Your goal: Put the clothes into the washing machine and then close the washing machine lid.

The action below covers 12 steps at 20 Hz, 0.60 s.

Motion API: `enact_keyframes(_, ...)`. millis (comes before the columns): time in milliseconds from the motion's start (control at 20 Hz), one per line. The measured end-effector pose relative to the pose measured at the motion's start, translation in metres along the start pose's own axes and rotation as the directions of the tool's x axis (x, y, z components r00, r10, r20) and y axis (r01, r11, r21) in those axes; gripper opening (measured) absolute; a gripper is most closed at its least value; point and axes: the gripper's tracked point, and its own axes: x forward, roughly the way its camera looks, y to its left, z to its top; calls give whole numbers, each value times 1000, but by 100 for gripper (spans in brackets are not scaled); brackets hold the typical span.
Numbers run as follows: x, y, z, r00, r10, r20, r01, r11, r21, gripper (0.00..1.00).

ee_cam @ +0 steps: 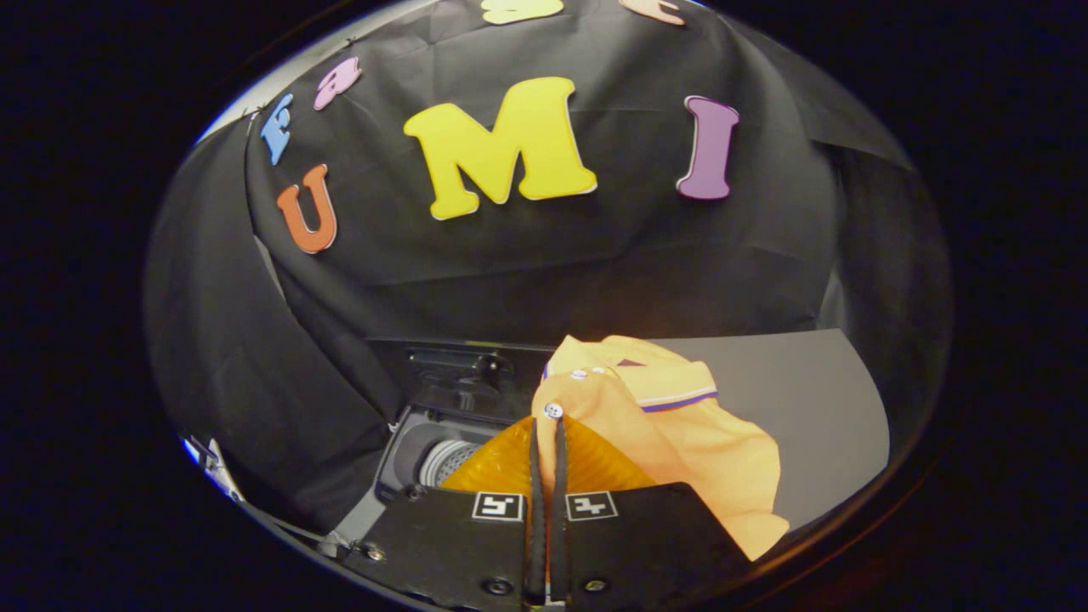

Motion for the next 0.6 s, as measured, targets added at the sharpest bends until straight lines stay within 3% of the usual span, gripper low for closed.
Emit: enact_keyframes(600, 21, 121, 8, 988, 152, -21, -153, 986, -61, 5)
